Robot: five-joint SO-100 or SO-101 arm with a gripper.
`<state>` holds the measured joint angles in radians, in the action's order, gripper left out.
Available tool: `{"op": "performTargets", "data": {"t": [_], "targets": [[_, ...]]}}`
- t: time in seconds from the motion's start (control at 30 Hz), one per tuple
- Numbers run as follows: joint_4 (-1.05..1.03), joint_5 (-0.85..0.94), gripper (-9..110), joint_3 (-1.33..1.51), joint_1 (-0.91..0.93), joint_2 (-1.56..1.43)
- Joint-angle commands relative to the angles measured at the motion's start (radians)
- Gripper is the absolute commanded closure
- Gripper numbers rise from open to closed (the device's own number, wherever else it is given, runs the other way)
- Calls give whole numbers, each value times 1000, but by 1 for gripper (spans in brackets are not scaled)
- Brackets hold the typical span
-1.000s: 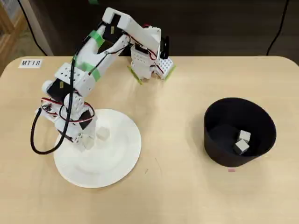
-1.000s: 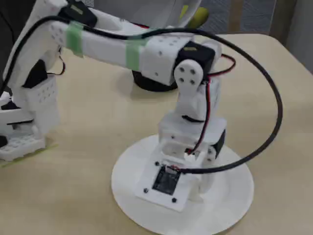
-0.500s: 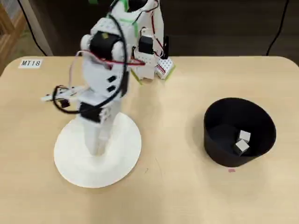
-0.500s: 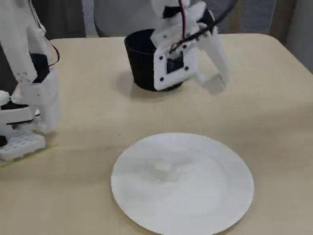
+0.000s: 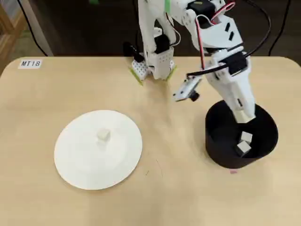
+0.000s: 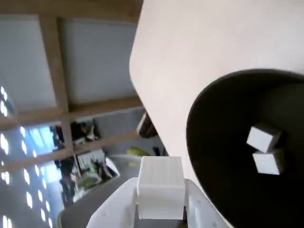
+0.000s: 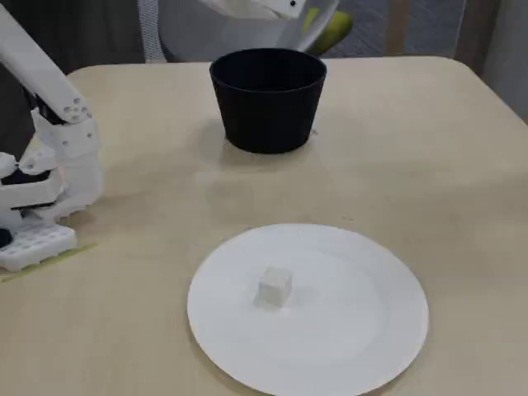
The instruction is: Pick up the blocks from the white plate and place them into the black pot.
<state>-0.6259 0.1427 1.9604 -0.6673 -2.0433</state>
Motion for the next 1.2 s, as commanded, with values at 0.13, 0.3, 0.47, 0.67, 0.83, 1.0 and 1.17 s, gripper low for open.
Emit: {"op": "performTargets", "data": {"t": [0.13, 0.3, 0.47, 0.67, 0.83, 1.0, 1.17], "targets": [[124, 48, 104, 150, 0, -37], [155, 44, 104, 176, 11, -25], [158, 46, 94, 176, 11, -20], [120, 92, 68, 176, 14, -38], [95, 95, 70, 176, 32, -74], [-3, 49, 98, 124, 98, -121], [-377, -23, 104, -104, 367, -169]]}}
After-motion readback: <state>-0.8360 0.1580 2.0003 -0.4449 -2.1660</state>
